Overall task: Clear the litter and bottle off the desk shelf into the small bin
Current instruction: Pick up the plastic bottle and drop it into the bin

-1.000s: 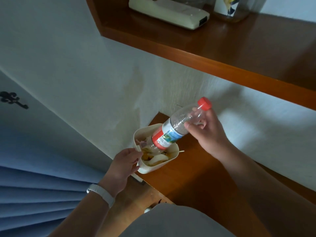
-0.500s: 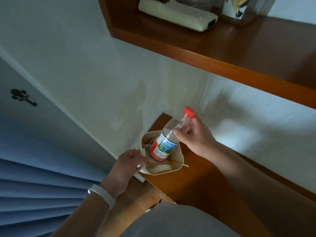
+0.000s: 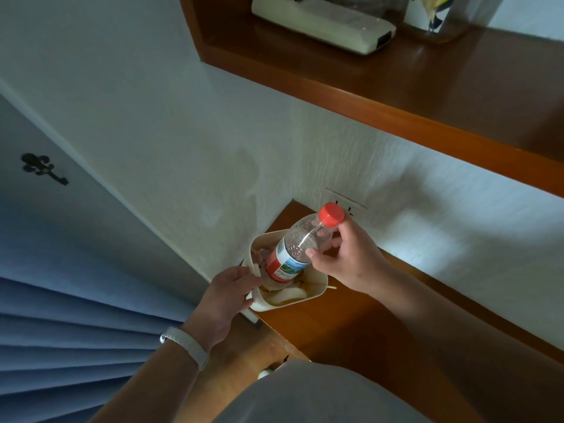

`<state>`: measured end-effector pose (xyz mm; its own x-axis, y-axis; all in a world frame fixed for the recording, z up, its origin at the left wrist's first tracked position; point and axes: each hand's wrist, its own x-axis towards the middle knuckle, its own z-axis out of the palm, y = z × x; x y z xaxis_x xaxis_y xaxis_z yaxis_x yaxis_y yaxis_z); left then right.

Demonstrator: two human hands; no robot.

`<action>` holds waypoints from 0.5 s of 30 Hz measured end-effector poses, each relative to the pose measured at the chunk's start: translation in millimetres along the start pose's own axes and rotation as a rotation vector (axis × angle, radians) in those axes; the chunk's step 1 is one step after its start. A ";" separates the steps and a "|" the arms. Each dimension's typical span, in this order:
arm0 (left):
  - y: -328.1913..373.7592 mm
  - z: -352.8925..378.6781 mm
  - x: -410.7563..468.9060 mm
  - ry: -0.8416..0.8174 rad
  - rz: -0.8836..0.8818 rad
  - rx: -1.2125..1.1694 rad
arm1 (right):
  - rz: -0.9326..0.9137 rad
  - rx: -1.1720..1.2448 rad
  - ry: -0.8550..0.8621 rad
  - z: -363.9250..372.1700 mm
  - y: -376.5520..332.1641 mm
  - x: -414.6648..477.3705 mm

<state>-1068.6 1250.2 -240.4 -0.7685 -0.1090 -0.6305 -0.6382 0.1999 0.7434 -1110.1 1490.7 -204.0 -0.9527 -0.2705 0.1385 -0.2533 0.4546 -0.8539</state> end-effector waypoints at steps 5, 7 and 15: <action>5.2 1.2 0.1 -0.008 -0.034 -0.097 | -0.022 0.024 0.141 -5.5 14.9 -0.3; 6.8 2.3 -0.2 0.005 -0.037 -0.111 | -0.019 -0.023 0.157 -7.8 17.4 -2.9; 18.5 13.8 -7.8 0.008 -0.028 -0.135 | -0.054 -0.200 -0.115 -4.2 9.1 -6.0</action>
<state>-1073.8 1268.1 -224.8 -0.7501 -0.1209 -0.6502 -0.6595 0.0640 0.7490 -1107.4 1500.0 -210.5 -0.9143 -0.3887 0.1137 -0.3427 0.5930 -0.7287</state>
